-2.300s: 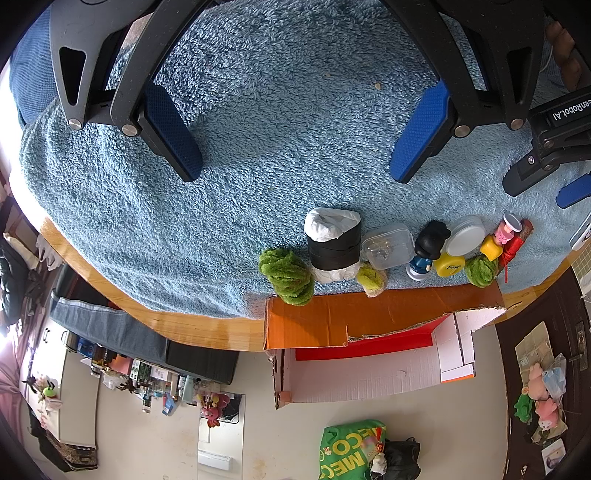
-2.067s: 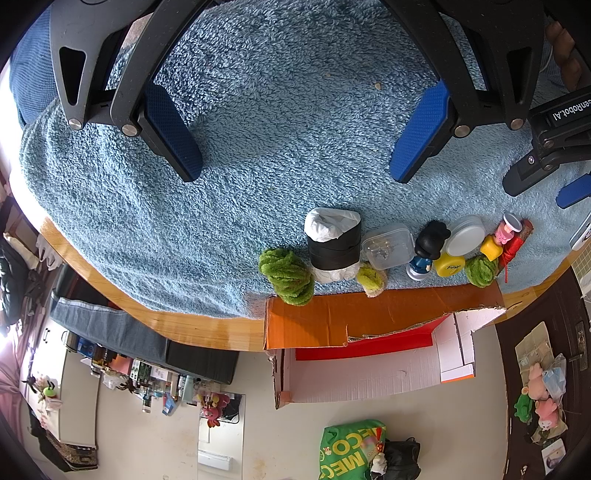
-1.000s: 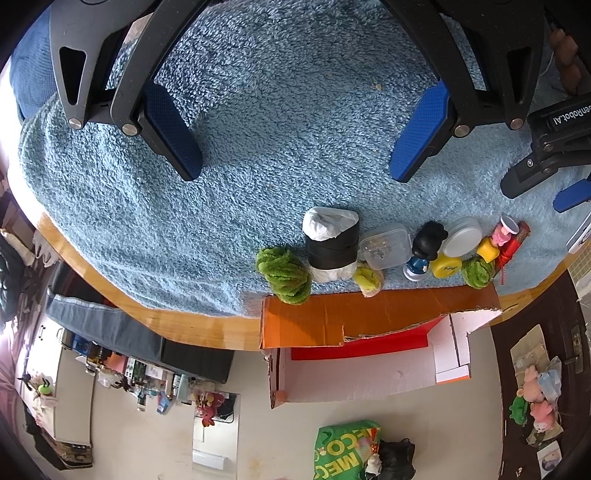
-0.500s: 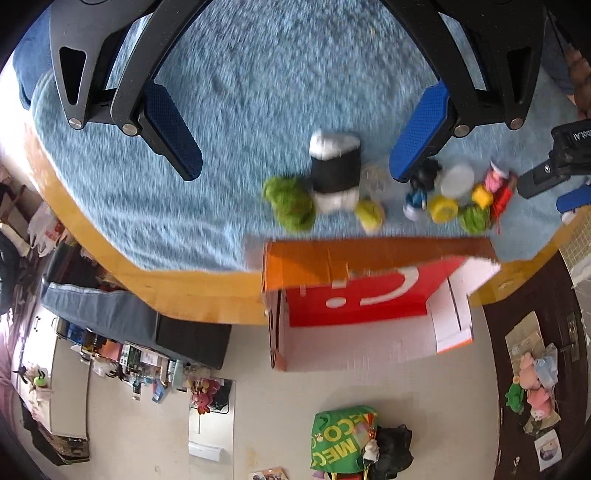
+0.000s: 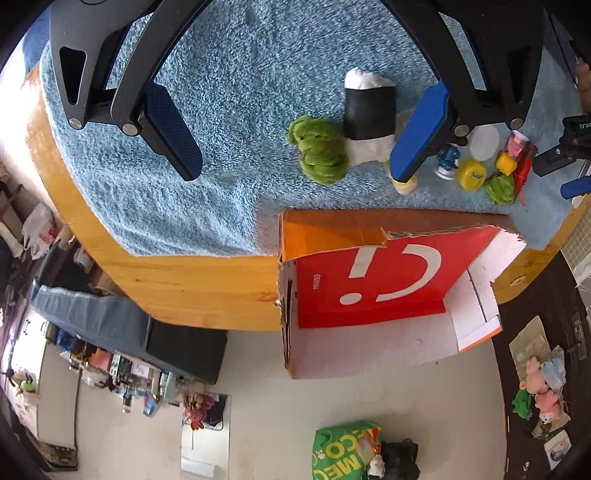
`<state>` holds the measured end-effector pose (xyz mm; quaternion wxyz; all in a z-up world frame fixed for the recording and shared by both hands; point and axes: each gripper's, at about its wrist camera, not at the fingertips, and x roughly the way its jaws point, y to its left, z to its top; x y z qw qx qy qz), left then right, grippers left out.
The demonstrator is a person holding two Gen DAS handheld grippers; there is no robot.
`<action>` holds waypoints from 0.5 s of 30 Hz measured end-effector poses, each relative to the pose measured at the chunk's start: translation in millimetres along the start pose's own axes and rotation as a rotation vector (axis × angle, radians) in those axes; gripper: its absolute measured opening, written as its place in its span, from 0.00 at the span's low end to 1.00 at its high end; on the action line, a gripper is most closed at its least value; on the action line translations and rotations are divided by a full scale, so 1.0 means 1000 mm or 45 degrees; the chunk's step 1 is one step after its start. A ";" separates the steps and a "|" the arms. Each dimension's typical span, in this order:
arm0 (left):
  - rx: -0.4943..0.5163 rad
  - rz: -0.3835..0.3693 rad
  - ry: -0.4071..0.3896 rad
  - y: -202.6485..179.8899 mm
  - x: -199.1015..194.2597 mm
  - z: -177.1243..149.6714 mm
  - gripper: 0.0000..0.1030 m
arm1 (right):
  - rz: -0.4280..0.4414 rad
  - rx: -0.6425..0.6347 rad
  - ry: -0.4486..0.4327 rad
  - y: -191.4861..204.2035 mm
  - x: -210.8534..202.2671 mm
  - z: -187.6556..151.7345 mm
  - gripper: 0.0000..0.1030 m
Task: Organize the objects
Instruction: 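Grasp the green yarn ball with the right tool while the left tool grasps the red-wrapped stick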
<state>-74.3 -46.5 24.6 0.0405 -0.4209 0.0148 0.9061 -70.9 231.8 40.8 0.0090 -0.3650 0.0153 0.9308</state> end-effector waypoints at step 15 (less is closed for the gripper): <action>0.039 -0.047 0.086 -0.004 0.024 0.000 0.78 | 0.105 0.093 0.132 -0.018 0.026 -0.005 0.75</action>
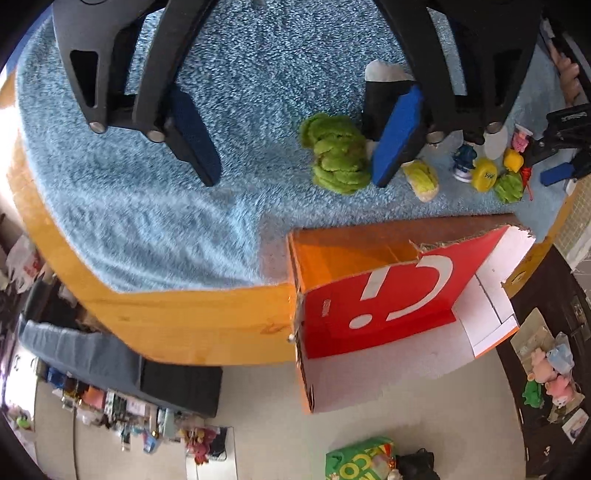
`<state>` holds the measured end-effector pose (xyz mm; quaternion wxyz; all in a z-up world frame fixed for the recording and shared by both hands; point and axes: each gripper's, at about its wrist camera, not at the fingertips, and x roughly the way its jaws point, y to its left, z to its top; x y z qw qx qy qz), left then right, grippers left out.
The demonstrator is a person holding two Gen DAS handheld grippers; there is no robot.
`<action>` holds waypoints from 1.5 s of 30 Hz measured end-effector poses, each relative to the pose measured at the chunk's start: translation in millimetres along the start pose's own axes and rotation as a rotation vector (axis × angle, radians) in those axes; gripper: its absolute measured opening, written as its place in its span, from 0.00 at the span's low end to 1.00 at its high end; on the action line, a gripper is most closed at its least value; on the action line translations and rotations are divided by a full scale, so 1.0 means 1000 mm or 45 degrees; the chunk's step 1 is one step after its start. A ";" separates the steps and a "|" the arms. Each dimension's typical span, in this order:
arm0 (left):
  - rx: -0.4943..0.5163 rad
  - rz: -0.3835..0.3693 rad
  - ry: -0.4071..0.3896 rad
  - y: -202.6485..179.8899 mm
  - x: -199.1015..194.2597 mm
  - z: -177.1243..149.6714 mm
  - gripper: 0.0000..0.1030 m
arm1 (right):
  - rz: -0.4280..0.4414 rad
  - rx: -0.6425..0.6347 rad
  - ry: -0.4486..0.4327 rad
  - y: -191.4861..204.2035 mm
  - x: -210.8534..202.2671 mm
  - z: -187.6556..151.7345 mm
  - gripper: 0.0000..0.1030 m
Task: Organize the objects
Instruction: 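Grasp the green yarn ball with the right tool while the left tool grasps the red-wrapped stick, then lift and carry the green ball and red stick into the cardboard box with both tools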
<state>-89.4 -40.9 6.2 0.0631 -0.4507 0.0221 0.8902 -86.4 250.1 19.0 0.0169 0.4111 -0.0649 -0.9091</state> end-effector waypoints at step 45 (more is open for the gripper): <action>0.014 -0.109 -0.257 -0.011 -0.066 0.014 0.18 | 0.160 -0.065 -0.195 0.011 -0.054 0.016 0.27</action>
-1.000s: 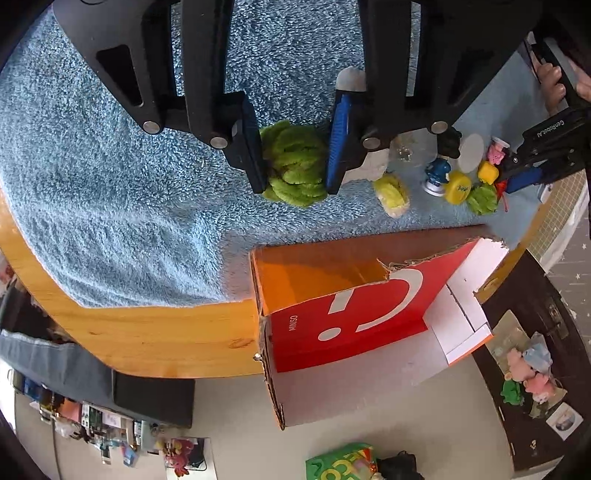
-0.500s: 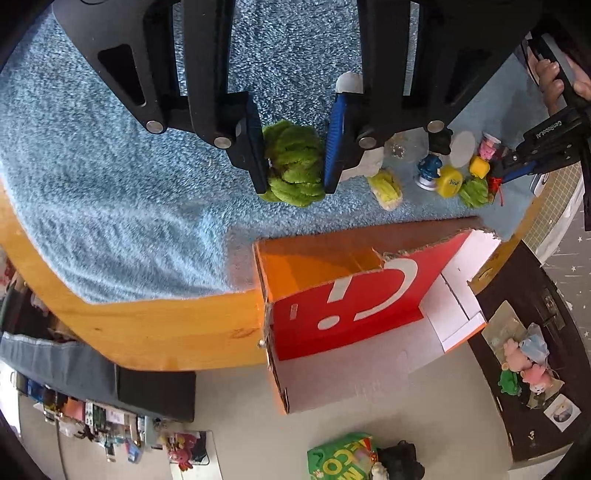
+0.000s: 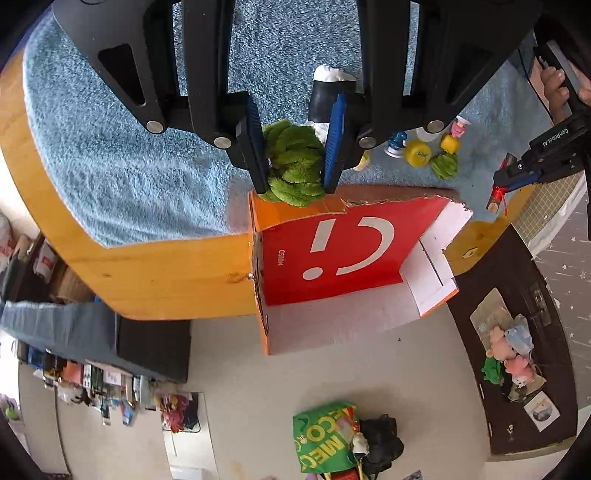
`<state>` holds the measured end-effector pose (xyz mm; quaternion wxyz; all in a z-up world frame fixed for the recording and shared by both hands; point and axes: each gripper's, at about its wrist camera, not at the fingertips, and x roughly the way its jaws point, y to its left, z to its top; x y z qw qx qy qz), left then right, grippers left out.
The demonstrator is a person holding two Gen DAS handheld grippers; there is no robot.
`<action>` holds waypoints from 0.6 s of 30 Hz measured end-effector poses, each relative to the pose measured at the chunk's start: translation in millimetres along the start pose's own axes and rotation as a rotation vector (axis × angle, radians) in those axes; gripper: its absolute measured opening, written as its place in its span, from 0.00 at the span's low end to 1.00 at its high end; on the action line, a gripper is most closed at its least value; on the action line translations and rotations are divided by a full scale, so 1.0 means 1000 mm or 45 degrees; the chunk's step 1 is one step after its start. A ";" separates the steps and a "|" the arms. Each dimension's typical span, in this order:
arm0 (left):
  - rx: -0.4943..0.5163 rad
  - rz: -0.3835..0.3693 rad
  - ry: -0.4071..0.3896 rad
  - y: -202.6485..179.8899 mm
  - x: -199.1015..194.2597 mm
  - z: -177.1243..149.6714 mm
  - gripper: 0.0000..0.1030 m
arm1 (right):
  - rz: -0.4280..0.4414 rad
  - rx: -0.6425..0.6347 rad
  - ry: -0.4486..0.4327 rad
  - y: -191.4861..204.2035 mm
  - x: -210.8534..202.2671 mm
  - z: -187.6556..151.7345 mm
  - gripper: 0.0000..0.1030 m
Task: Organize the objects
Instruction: 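Lift and carry the green ball and red stick into the cardboard box with both tools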
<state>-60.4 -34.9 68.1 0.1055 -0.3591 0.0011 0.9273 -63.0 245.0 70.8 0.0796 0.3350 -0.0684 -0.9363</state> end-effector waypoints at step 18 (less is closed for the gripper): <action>0.005 -0.024 -0.034 -0.002 -0.007 0.014 0.18 | 0.014 -0.036 -0.019 0.003 -0.005 0.008 0.27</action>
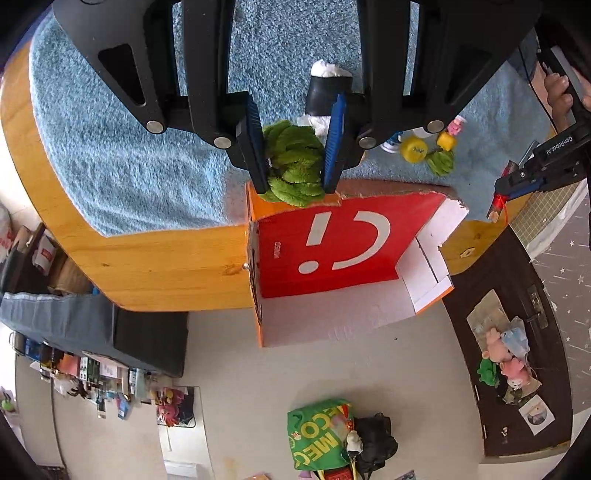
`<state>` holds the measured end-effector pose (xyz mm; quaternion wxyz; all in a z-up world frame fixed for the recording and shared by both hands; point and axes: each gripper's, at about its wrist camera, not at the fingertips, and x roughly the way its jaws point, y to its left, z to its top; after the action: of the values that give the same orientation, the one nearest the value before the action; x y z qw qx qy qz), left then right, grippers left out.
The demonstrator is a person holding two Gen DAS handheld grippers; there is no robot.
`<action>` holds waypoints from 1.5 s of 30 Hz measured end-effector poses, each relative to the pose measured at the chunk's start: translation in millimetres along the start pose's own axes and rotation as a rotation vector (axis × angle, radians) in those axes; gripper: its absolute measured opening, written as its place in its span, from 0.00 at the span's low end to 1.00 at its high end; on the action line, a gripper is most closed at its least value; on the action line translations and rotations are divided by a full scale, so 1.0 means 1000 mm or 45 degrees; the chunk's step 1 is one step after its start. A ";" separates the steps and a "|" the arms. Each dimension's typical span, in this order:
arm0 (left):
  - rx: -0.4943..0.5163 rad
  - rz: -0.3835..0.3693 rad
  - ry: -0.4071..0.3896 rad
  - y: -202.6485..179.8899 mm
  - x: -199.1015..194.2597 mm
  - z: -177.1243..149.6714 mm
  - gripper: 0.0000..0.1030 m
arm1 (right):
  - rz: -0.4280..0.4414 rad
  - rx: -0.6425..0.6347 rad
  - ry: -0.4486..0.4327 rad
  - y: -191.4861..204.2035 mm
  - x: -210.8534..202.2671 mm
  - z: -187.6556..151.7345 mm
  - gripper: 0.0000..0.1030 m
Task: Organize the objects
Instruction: 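Lift and carry the green ball and red stick into the cardboard box with both tools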
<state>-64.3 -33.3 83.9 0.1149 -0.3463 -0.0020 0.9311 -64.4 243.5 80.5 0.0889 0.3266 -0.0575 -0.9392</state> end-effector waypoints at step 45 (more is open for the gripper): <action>0.474 0.156 0.389 -0.022 0.180 0.064 0.18 | -0.110 -0.448 0.588 0.032 0.198 0.072 0.27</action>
<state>-233.2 32.0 18.7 0.1192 -0.4553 0.2079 0.8575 -257.9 175.0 22.1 0.1150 0.5135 0.1419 -0.8384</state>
